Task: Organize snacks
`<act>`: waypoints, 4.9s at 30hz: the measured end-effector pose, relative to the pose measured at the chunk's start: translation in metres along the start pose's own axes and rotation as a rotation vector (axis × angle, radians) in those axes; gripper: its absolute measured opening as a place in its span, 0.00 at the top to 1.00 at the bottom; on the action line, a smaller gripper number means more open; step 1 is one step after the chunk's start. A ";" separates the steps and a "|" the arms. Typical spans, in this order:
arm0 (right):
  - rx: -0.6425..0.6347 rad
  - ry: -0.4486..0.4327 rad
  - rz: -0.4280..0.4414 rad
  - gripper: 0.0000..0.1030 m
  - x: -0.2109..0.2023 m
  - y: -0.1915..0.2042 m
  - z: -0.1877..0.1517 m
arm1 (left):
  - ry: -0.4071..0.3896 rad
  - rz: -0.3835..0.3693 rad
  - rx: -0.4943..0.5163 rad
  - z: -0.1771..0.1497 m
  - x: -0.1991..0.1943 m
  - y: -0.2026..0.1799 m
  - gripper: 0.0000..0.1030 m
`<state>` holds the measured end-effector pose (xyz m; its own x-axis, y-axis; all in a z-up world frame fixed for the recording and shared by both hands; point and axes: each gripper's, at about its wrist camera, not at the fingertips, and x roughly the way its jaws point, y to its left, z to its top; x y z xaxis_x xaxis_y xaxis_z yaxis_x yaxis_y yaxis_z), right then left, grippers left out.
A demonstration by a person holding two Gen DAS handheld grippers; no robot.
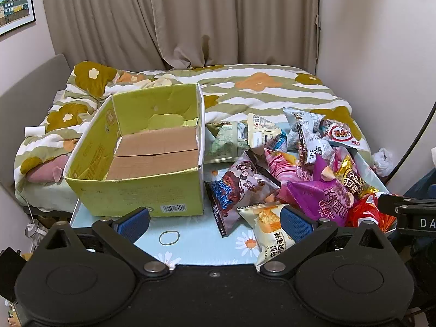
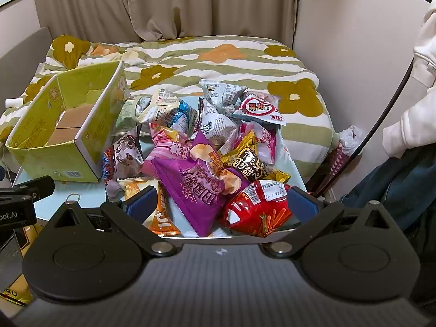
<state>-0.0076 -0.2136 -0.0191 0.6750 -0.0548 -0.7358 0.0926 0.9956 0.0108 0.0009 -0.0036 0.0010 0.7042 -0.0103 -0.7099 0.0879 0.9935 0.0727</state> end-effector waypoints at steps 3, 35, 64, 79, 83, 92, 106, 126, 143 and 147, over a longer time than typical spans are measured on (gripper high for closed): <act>0.000 -0.002 0.000 0.00 0.000 0.000 0.000 | 0.001 0.000 -0.001 0.000 0.000 0.000 0.00; 0.003 0.004 -0.006 0.00 0.002 0.002 0.003 | 0.011 0.001 0.002 0.002 0.005 0.000 0.00; 0.004 0.005 -0.009 0.00 0.001 0.005 0.004 | 0.024 -0.025 0.004 0.004 0.012 0.005 0.00; 0.105 0.044 -0.072 0.00 0.019 -0.019 -0.007 | 0.134 -0.135 0.058 0.005 0.062 -0.018 0.00; 0.180 0.080 -0.048 0.00 0.041 -0.041 -0.019 | 0.165 -0.151 0.045 -0.001 0.082 -0.036 0.00; 0.189 0.151 0.041 0.00 0.095 -0.066 -0.023 | 0.263 -0.106 0.025 -0.014 0.135 -0.071 0.00; 0.204 0.267 0.133 0.00 0.164 -0.083 -0.021 | 0.379 -0.102 -0.019 -0.028 0.196 -0.092 0.27; 0.174 0.265 0.164 0.15 0.158 -0.092 -0.011 | 0.305 -0.061 -0.021 -0.023 0.151 -0.082 0.33; 0.034 0.041 0.278 0.15 0.104 -0.074 0.055 | 0.090 0.014 -0.148 0.032 0.071 -0.035 0.33; -0.039 -0.017 0.328 0.15 0.102 -0.042 0.083 | 0.037 0.069 -0.160 0.057 0.063 -0.003 0.33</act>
<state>0.1180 -0.2673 -0.0378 0.6763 0.2687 -0.6859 -0.1597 0.9624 0.2196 0.0849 -0.0138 -0.0041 0.6777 0.0600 -0.7329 -0.0750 0.9971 0.0123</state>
